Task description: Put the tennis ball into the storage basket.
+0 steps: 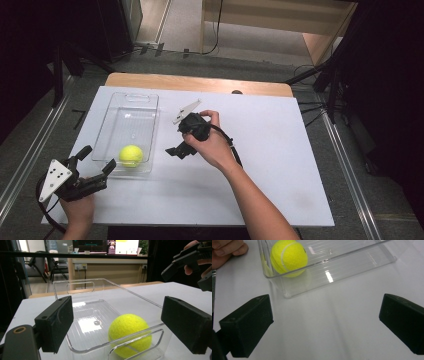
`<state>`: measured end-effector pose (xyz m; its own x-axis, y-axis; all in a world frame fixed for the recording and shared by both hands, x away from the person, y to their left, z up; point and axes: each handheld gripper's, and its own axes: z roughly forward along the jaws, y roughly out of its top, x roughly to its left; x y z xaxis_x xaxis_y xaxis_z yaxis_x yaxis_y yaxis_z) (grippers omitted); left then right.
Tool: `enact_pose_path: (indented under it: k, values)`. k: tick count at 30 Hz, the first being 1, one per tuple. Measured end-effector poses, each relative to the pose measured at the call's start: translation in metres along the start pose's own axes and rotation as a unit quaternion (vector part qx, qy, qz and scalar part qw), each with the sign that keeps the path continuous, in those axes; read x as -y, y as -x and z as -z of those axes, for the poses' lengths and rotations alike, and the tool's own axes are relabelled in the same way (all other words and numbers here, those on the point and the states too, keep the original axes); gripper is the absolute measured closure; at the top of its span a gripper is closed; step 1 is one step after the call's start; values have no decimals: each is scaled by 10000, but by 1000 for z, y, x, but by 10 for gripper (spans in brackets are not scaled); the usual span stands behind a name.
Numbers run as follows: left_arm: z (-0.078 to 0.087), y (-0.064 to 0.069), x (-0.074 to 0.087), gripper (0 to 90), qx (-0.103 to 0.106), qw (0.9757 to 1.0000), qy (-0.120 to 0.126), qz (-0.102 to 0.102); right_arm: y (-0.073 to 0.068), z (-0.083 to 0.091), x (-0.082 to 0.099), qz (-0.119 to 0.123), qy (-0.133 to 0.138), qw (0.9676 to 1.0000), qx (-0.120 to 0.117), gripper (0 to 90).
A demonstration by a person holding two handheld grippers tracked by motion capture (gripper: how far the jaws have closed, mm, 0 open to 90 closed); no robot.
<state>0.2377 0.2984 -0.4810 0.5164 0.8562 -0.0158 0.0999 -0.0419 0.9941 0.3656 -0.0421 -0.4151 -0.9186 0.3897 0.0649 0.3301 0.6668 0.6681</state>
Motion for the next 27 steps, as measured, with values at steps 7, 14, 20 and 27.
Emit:
enact_pose_path:
  k: [7, 14, 20, 27]
  values:
    - [0, 0, 0, 113, -10, 10000, -8, -6, 1, 9, 13, -100, 81, 9999, 111, 0]
    - [0, 0, 0, 113, -4, 10000, -11, -11, 3, 17, 24, -168, 157, 9995, 212, 0]
    - [0, 1, 0, 113, -9, 10000, -11, -11, 6, 25, 38, -231, 223, 9990, 297, 0]
    - [0, 1, 0, 113, -9, 10000, -25, -25, 9, 33, 54, -392, 306, 9979, 411, 0]
